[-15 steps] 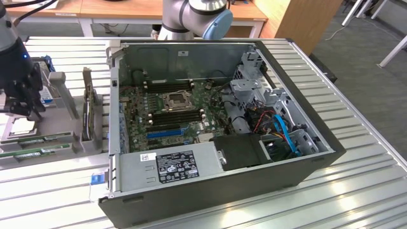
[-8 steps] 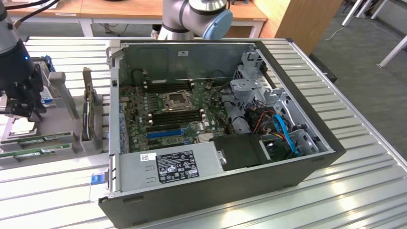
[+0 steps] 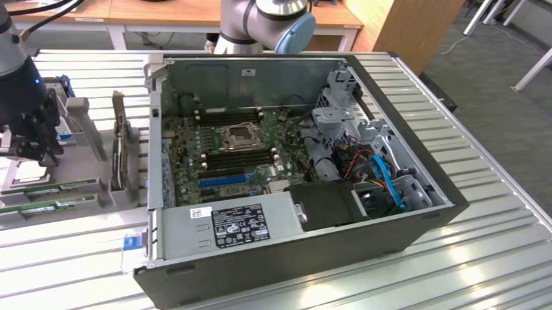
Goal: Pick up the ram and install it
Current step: 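Pick up the ram and move it above insertion slot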
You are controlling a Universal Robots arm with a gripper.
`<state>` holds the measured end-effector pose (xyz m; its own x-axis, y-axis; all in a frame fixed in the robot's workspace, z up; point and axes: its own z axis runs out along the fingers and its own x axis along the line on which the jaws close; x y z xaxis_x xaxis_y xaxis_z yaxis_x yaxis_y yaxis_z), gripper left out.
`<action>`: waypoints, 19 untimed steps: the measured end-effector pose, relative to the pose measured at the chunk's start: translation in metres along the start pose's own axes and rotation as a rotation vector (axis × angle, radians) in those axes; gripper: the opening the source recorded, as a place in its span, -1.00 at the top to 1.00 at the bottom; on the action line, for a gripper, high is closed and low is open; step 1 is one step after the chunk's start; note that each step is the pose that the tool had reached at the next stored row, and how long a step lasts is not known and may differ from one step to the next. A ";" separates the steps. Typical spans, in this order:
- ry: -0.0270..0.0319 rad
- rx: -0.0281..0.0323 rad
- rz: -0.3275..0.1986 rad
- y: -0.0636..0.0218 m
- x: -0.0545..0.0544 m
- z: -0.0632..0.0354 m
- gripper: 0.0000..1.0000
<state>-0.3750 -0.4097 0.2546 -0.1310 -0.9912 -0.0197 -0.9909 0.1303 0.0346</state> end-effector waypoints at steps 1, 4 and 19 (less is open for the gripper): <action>0.0001 -0.0001 0.000 0.0000 0.000 0.0004 0.39; 0.0000 -0.0001 0.000 -0.0001 0.000 0.0009 0.39; 0.0000 0.0000 0.000 -0.0009 0.007 0.0007 0.39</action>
<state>-0.3750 -0.4165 0.2537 -0.1310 -0.9912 -0.0197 -0.9909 0.1303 0.0346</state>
